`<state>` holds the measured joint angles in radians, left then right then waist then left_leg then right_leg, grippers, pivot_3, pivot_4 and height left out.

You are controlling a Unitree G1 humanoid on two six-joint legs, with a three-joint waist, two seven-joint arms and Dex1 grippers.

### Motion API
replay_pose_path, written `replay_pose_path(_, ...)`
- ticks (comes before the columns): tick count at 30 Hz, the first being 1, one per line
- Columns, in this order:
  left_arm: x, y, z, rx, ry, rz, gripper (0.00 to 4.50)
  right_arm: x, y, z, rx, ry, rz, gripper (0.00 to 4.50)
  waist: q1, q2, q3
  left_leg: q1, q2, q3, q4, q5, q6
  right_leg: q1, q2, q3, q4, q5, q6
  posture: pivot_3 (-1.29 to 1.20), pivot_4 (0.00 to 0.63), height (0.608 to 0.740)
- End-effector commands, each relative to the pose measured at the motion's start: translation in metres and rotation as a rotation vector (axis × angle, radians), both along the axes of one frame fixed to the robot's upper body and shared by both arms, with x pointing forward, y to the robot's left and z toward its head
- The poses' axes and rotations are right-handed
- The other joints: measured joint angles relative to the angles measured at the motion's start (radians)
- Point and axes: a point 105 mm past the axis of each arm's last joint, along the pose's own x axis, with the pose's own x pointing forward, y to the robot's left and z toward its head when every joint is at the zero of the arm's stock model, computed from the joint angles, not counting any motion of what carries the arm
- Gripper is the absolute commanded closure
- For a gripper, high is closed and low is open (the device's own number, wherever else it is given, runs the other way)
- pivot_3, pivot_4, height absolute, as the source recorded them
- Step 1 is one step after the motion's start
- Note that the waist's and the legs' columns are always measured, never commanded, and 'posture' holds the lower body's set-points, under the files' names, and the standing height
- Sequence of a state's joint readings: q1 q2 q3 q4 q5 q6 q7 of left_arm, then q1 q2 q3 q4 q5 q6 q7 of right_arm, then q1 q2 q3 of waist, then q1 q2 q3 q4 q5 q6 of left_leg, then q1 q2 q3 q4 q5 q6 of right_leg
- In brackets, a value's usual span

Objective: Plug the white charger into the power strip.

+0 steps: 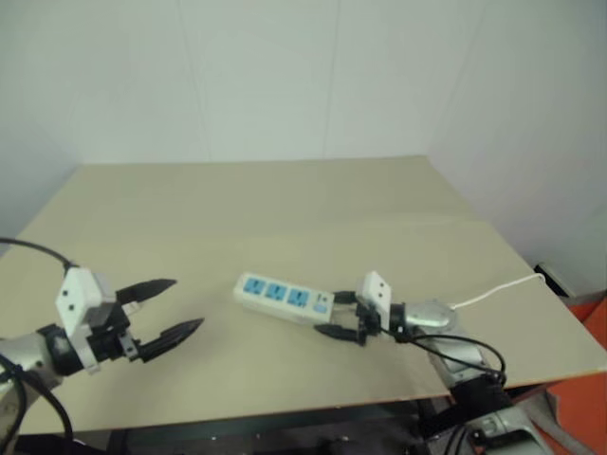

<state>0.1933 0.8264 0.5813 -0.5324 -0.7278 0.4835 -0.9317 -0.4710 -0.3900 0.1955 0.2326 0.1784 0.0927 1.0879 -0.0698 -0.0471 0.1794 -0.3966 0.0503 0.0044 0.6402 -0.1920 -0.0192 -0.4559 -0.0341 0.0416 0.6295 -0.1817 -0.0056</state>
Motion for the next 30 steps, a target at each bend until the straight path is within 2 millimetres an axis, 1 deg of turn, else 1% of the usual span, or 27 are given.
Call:
replay_pose_path(1,-0.001,-0.004,0.007,0.014,-0.028,-0.021,0.00,-0.002,0.010,0.003,-0.027,-0.048,0.051,0.02,0.001,0.000,0.000,0.000,0.000,0.000,0.000,0.000,0.000,0.000,0.000,0.000,0.000,0.000,0.000,0.00,0.150,0.740)
replay_pose_path(4,0.000,-0.004,0.008,0.017,-0.032,-0.020,0.00,-0.003,0.015,-0.004,-0.036,-0.039,0.059,0.02,0.002,0.000,0.000,0.000,0.000,0.000,0.000,0.000,0.000,0.000,0.000,0.001,0.000,0.000,0.000,0.00,0.150,0.740)
replay_pose_path(6,-0.001,-0.004,0.008,0.017,-0.034,-0.019,0.00,-0.002,0.015,-0.005,-0.024,-0.033,0.054,0.02,0.003,0.000,0.000,-0.001,0.000,0.000,0.000,0.000,0.000,0.000,0.000,0.001,0.000,0.000,0.000,0.00,0.150,0.740)
replay_pose_path(10,-0.003,-0.004,0.009,0.016,-0.033,-0.016,0.00,-0.004,0.012,0.007,0.071,-0.017,0.070,0.02,0.003,0.000,0.000,-0.002,0.000,0.000,0.000,0.000,0.000,0.000,0.000,0.001,-0.001,0.000,-0.001,0.00,0.150,0.740)
replay_pose_path(13,-0.004,-0.004,0.008,0.015,-0.030,-0.015,0.00,-0.001,0.012,0.009,0.124,-0.013,0.066,0.02,0.002,0.000,0.000,-0.002,0.000,0.000,0.000,0.000,0.000,0.000,0.000,0.001,-0.001,0.000,0.000,0.00,0.150,0.740)
replay_pose_path(18,-0.004,-0.004,0.009,0.016,-0.031,-0.020,0.00,0.005,0.016,-0.003,0.123,0.014,0.050,0.02,0.001,0.000,0.000,-0.001,0.000,0.000,0.000,0.000,0.000,0.000,0.001,0.001,-0.001,0.000,0.000,0.00,0.150,0.740)
replay_pose_path(24,-0.006,-0.002,0.010,0.022,-0.034,-0.020,0.00,0.004,0.014,-0.013,0.114,0.042,0.072,0.02,0.001,0.000,0.000,0.000,0.000,0.000,0.000,0.000,0.000,0.001,0.002,0.002,0.000,0.000,-0.001,0.00,0.150,0.740)
replay_pose_path(30,-0.007,-0.001,0.012,0.027,-0.035,-0.022,0.00,0.005,0.011,-0.016,0.120,0.050,0.075,0.02,0.001,0.000,0.000,0.000,0.000,0.000,0.000,0.000,0.000,0.001,0.002,0.002,0.000,0.000,-0.001,0.00,0.150,0.740)
